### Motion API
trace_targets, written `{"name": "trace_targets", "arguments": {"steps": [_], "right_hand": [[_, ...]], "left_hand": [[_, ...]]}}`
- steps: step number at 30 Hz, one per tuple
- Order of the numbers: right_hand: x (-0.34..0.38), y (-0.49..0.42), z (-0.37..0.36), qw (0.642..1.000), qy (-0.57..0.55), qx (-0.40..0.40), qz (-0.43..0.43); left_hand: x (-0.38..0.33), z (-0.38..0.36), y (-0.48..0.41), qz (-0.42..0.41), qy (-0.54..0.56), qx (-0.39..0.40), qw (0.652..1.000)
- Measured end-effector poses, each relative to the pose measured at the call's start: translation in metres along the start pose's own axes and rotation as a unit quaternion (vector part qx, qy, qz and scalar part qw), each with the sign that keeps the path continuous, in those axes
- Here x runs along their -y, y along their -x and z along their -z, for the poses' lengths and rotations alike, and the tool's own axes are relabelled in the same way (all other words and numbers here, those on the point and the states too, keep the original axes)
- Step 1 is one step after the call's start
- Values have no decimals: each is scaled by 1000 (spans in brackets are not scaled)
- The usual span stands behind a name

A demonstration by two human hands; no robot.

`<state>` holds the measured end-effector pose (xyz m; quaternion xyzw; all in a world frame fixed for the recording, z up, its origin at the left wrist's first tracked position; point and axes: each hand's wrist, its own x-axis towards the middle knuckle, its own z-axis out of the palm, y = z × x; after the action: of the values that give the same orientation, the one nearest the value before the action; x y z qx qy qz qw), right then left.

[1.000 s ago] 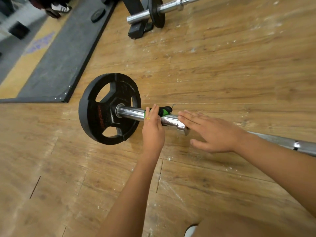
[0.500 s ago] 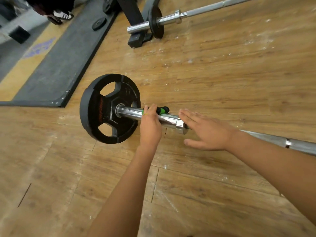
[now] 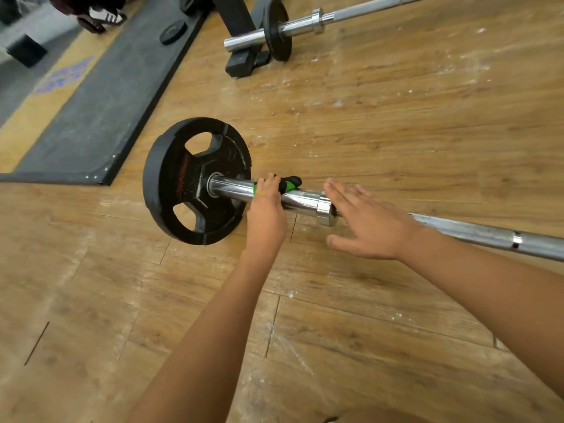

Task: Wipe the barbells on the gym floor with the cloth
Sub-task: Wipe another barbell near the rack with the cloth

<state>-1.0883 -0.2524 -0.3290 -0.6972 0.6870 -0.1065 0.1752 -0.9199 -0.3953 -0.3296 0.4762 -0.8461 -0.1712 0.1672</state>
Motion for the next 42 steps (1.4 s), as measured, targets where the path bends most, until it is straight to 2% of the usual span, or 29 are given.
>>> {"name": "trace_targets", "arguments": {"steps": [4,9,14,18,27,35,42], "right_hand": [[-4,-6,-2,1000,4,-7,0],[-8,-6,-4,1000,18,-7,-2],[-3,-7,-5,999,34,-15,-17],[-3,-8,-3,999,17,-5,-27],[3,-2,4,999,-22,48,-14],[14,7,-5,1000,3,23,-15],[18,11,-5,999,-11,34,-8]], "left_hand": [[-2,5,-34,21,-30,-12,999],[2,-5,-29,-19,-44,-23,999],[3,6,-43,-29,-61,29,997],[1,5,-45,-27,-62,40,997],[4,15,-33,3,-40,81,996],[5,13,-16,20,-23,47,998],[-2,12,11,-69,13,85,994]]}}
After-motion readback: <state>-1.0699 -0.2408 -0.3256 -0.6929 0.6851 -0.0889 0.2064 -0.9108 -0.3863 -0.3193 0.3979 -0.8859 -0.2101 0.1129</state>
